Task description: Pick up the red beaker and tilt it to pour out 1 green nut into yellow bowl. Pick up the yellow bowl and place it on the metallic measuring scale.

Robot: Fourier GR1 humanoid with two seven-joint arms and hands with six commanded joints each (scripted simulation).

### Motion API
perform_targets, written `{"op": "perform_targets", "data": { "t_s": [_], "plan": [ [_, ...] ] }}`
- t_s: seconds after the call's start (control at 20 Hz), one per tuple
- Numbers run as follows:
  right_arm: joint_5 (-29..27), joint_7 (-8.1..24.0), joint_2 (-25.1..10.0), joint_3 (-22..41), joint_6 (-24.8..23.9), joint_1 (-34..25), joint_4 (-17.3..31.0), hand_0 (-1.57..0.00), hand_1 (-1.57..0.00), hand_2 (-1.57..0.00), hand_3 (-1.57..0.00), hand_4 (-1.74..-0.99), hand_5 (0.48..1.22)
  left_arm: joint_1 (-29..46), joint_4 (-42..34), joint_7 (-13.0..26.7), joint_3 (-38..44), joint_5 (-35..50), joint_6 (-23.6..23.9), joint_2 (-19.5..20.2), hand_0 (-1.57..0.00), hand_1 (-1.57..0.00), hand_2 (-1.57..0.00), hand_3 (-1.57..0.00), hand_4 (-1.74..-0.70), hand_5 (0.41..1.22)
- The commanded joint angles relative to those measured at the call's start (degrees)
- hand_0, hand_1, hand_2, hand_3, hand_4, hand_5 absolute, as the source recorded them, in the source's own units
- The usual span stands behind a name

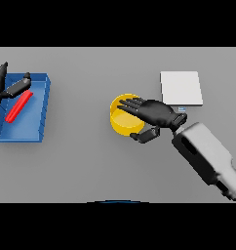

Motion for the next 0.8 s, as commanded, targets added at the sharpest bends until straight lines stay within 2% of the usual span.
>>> {"op": "perform_targets", "data": {
  "t_s": [0.0, 0.15, 0.45, 0.55, 0.75],
  "plan": [
    [-0.1, -0.2, 0.2, 0.1, 0.6, -0.9, 1.2, 0.00, 0.00, 0.00, 0.00, -1.244, 0.685, 0.4, 0.0, -0.6, 0.0, -0.1, 0.1, 0.3, 0.00, 0.00, 0.00, 0.00, -0.80, 0.725],
    [0.4, -1.3, 0.8, 1.7, 2.2, -2.3, 3.4, 0.00, 0.00, 0.00, 0.00, -1.260, 0.679, 0.0, 1.1, -1.3, 0.3, 0.0, -0.8, 0.5, 0.00, 0.00, 0.00, 0.00, -0.80, 0.733],
    [2.2, 0.0, 2.1, 4.0, 4.1, -4.6, 7.7, 0.00, 0.00, 0.00, 0.00, -1.303, 0.674, 0.6, -0.1, -0.6, 0.4, 0.2, 0.0, 0.9, 0.00, 0.00, 0.00, 0.00, -0.80, 0.738],
    [2.7, -0.5, 1.6, 4.8, 5.1, -5.4, 8.3, 0.00, 0.00, 0.00, 0.00, -1.307, 0.690, -0.1, 0.2, -0.8, 0.2, -0.4, -0.2, 0.9, 0.00, 0.00, 0.00, 0.00, -0.80, 0.735],
    [3.5, 1.1, 2.8, 5.9, 5.5, -5.5, 8.8, 0.00, -0.01, -0.03, -0.05, -1.321, 0.756, -0.2, 0.6, -1.0, 0.4, -0.1, -0.6, 0.9, 0.00, 0.00, 0.00, 0.00, -0.79, 0.727]
  ]
}}
